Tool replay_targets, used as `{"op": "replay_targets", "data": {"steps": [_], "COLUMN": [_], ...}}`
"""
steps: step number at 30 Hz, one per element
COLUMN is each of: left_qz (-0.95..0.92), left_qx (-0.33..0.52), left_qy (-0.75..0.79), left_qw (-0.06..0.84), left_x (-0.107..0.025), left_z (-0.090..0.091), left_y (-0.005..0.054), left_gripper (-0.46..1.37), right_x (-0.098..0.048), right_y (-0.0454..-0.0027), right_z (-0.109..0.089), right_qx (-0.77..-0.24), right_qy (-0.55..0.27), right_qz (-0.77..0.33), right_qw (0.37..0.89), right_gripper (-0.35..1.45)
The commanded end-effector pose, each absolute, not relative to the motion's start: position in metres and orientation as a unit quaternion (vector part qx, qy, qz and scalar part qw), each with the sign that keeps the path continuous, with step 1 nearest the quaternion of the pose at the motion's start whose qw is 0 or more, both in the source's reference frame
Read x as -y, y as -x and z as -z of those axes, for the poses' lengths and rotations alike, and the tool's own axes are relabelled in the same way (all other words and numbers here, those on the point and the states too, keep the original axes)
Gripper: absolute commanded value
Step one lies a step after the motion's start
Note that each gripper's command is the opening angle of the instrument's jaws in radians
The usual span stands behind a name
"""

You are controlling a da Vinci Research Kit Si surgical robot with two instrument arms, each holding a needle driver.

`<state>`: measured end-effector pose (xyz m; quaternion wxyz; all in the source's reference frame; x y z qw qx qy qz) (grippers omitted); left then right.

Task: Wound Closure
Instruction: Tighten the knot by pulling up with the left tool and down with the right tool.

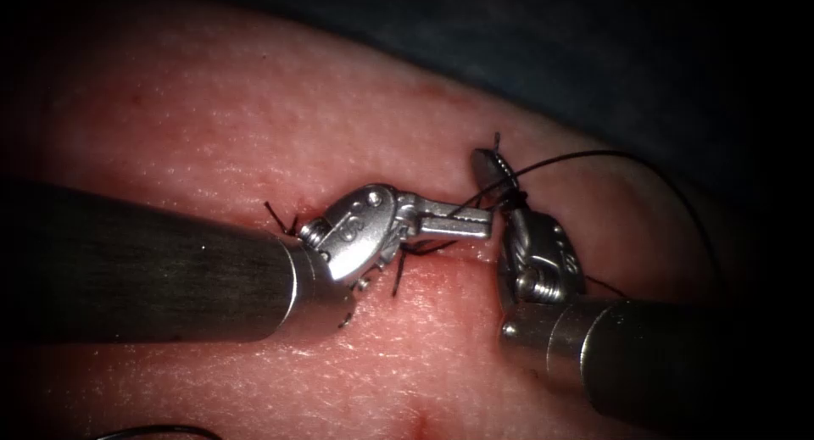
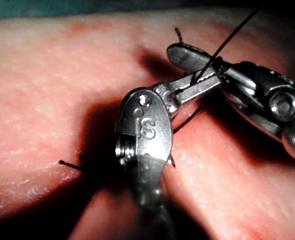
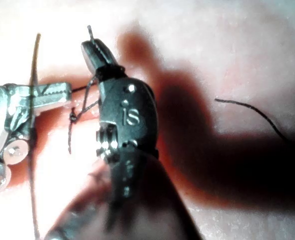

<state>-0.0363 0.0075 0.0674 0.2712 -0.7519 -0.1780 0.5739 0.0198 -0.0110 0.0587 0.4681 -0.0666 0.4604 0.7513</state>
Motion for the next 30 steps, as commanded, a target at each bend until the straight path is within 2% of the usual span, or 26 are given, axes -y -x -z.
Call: {"op": "replay_targets", "data": {"steps": [1,8,30], "left_qz": [-0.572,-0.572,-0.606], "left_qx": [0.18,0.18,0.152], "left_qy": [0.753,0.751,0.728], "left_qw": [0.271,0.278,0.281], "left_x": [-0.008,-0.01,-0.019], "left_z": [-0.067,-0.067,-0.069], "left_y": [0.0359,0.0339,0.0318], "left_gripper": [-0.35,-0.35,-0.35], "right_x": [0.011,0.012,0.015], "right_y": [-0.0199,-0.0205,-0.0213], "right_z": [-0.058,-0.057,-0.054], "right_qx": [-0.461,-0.474,-0.468], "right_qy": [0.062,0.024,-0.006], "right_qz": [-0.75,-0.734,-0.725], "right_qw": [0.47,0.486,0.506], "right_gripper": [-0.35,-0.35,-0.35]}}
